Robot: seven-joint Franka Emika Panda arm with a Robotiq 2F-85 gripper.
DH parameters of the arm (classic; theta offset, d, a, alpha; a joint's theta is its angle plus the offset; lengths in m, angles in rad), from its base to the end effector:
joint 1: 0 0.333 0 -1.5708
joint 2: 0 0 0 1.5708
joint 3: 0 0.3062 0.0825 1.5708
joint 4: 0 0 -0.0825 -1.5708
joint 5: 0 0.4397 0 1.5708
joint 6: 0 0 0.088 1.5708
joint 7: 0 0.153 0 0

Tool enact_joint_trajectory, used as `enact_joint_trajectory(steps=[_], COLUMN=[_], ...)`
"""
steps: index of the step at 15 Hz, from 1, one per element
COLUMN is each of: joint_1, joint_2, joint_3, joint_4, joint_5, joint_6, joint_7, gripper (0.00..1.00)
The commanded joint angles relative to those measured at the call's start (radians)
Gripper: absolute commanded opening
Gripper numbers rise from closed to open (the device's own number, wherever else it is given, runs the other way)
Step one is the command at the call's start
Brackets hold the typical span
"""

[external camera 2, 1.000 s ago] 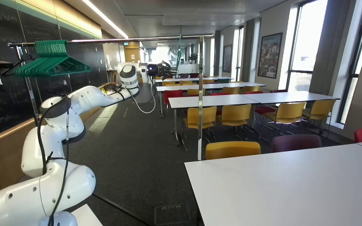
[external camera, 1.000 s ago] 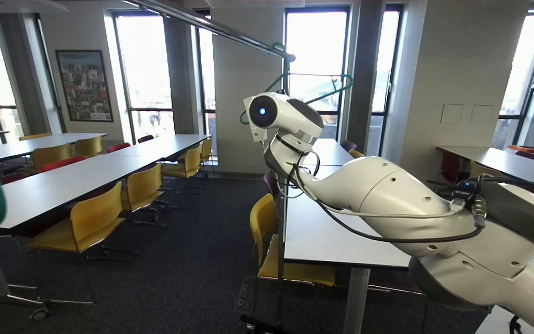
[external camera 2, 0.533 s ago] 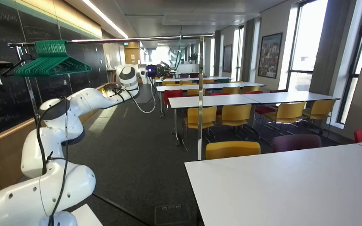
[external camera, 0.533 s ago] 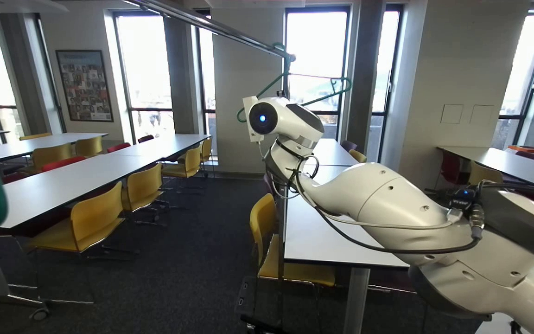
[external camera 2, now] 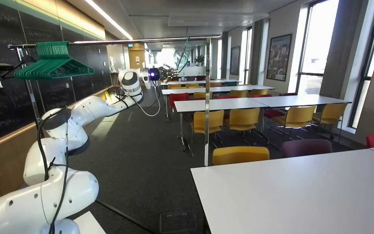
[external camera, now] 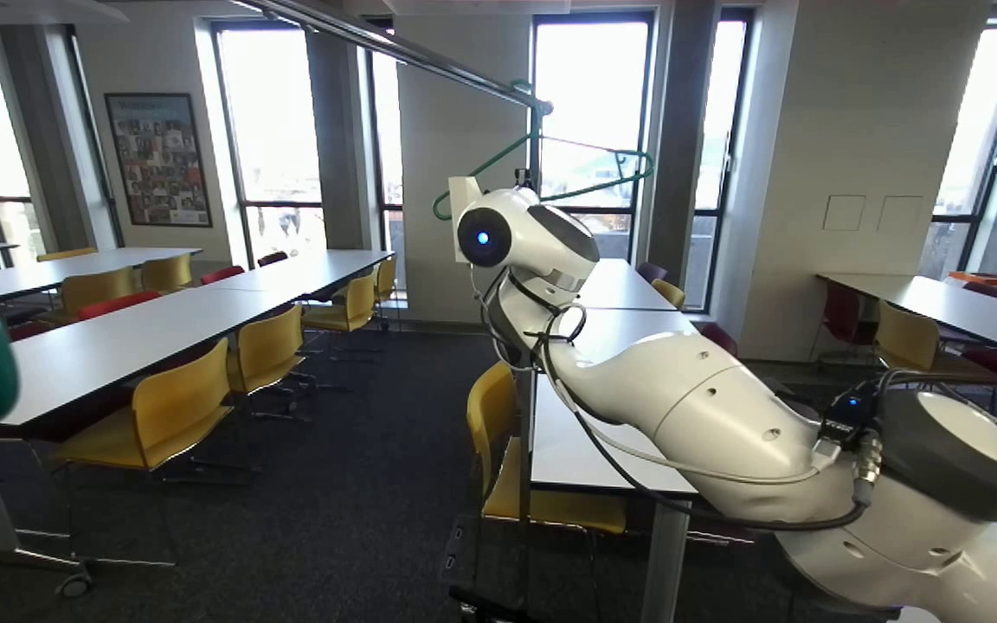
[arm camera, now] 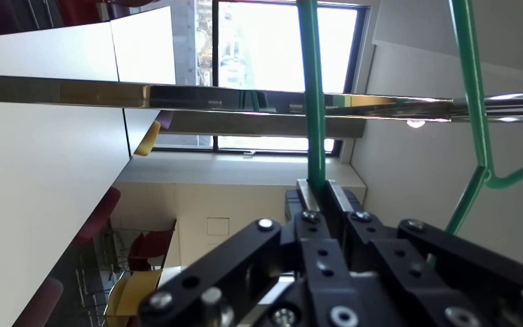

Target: Lift the hanger from the table and put it on the rail

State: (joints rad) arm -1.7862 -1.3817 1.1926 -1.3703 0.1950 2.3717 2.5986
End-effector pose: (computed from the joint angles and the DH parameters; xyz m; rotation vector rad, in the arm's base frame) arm 0.7025 0.2696 0.6572 -0.7224 1.6846 -1.8606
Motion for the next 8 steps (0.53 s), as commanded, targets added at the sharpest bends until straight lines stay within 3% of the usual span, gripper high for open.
enact_joint_trajectory(steps=[1,2,3,4,5,8], joint_1=[0.008,0.001,-0.024,-0.027,-0.033,-0.058], joint_2=[-0.068,-0.089,-0.158,-0.165,-0.087,-0.088], joint_3=[-0.066,-0.083,-0.150,-0.159,-0.148,-0.186], joint_4=[-0.077,-0.079,-0.092,-0.104,-0.081,-0.089], joint_5=[0.063,0.086,0.227,0.252,0.202,0.208], joint_6=[0.012,0.010,-0.001,-0.003,0.004,0.003], joint_7=[0.085,0.075,0.009,0.011,0.006,0.006], gripper=[0.34,0.35,0.39,0.48,0.57,0.82])
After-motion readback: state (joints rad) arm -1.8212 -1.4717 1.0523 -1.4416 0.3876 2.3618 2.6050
